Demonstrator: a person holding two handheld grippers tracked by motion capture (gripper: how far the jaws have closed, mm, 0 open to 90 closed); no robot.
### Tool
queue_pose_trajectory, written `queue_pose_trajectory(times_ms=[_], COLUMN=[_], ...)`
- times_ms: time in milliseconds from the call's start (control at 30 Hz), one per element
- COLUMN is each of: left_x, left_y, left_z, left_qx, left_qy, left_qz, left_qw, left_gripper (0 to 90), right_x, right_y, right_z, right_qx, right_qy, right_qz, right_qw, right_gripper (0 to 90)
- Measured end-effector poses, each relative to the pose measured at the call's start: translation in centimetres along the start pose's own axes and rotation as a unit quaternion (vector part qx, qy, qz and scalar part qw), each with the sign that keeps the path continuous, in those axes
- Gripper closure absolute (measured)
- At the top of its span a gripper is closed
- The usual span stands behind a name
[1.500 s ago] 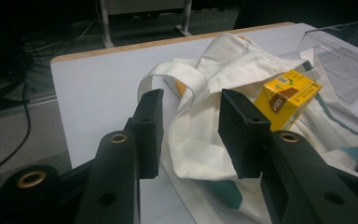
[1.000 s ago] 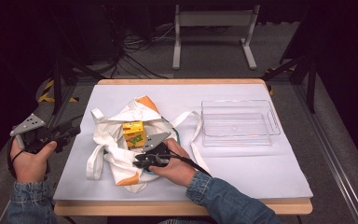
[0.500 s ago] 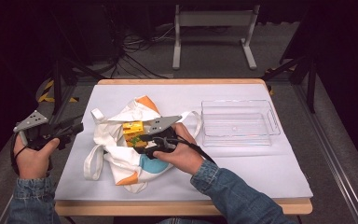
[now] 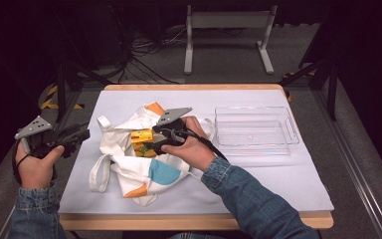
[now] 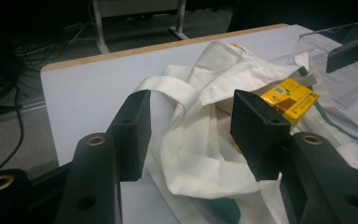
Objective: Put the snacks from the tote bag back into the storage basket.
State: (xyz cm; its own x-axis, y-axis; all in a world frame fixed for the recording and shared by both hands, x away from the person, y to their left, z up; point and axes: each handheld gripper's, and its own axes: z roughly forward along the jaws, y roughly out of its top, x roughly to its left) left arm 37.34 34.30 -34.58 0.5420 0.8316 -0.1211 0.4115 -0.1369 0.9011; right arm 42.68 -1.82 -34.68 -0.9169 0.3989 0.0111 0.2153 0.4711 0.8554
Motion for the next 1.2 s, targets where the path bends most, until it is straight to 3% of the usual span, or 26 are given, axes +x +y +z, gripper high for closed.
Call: queue_pose_trajectory(times_ms=[600,867,1200], left_x=[0.3,0.2,0.3], left_y=[0.1,0.1,0.0], left_z=[-0.4,-0.3,-0.4], left_qx=[-0.004,-0.001,0.001], left_qy=[0.003,0.001,0.002], left_qz=[-0.005,-0.006,-0.005], left_qw=[1.0000,1.0000,1.0000], left_gripper=[45.1,43.8,43.5], right_x=[-2.2,-2.6,-3.0], right_y=[0.2,-0.4,-0.8], right_z=[2.4,4.1,5.5], right_qx=[0.018,0.038,0.043], right_qy=[0.020,0.029,0.032], right_qz=[0.016,0.003,-0.008], right_qw=[0.9995,0.9989,0.9985], right_gripper=[29.3,27.6,23.2])
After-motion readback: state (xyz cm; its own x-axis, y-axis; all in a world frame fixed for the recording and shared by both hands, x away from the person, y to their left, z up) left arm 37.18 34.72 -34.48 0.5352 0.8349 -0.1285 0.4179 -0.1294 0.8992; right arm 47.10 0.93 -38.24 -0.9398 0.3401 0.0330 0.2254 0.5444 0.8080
